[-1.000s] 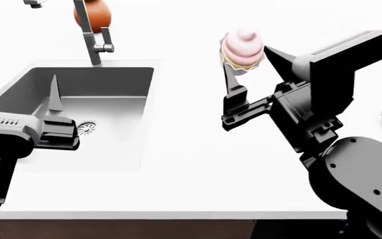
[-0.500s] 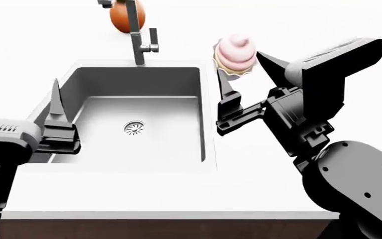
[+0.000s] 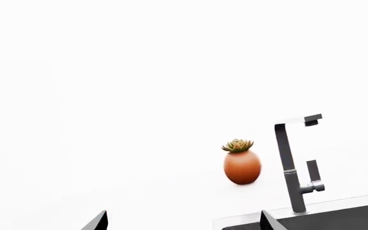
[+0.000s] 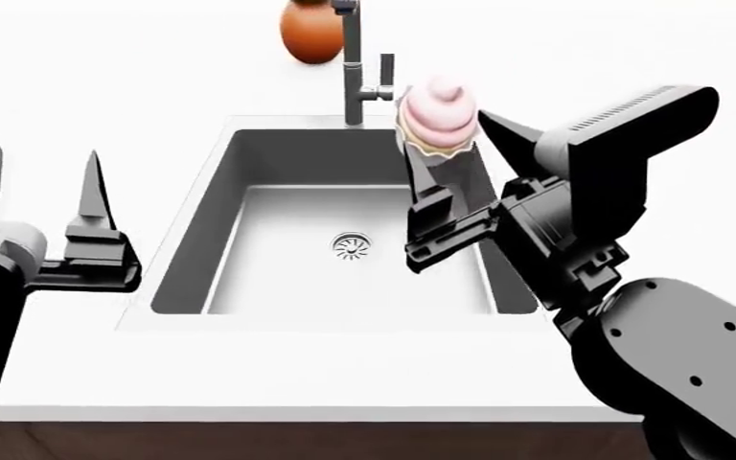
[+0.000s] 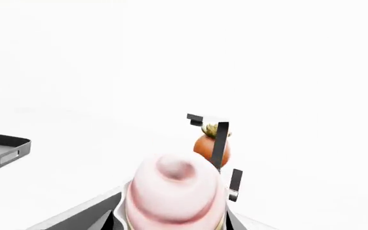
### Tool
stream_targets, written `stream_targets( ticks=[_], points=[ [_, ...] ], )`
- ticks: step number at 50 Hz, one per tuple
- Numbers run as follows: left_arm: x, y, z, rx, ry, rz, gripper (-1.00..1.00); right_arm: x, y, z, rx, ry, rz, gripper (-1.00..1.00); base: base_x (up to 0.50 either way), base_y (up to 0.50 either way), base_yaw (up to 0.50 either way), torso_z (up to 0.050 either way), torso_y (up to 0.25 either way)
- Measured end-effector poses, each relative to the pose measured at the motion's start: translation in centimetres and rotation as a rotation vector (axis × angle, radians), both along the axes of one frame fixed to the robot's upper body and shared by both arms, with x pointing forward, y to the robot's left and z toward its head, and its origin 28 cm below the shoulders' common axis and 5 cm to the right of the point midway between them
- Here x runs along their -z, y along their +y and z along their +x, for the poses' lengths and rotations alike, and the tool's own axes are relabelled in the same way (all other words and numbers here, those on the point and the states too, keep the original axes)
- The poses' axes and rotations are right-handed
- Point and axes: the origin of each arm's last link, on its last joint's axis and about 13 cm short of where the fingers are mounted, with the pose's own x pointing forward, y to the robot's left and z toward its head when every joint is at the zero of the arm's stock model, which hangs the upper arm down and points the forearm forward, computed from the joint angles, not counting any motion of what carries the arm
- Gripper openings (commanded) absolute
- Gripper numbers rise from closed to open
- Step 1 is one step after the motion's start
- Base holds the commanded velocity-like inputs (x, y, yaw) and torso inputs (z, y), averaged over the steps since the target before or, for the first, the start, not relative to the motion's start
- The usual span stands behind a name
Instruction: Move the dessert items from the plate to the tray.
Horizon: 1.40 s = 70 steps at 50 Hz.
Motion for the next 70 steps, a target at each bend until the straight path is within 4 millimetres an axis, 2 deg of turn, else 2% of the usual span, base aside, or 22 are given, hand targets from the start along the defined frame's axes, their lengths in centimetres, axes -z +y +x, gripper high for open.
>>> stream_targets(
  ticks=[17,31,52,70],
  points=[
    [0.1,-0.6,1.1,0.047,0.041,-0.001,1.00,-0.1,0.2,-0.3,-0.023,0.007,0.013,-1.00,0.00,0.50,0.00,0.000,0.000],
    [-0.9,-0.3,0.6,0.051,0.049,-0.001,1.00,-0.5,0.6,-0.5,-0.054,0.008,0.003,-1.00,0.00,0.50,0.00,0.000,0.000],
    [-1.3,-0.1,0.3,0.039,0.071,0.006,1.00,-0.4,0.7,-1.0,-0.069,0.005,-0.011,-1.00,0.00,0.50,0.00,0.000,0.001],
    [-1.3,-0.3,0.5,0.038,0.111,0.022,1.00,0.6,0.4,-1.2,-0.074,0.010,-0.003,-1.00,0.00,0.50,0.00,0.000,0.000]
  ],
)
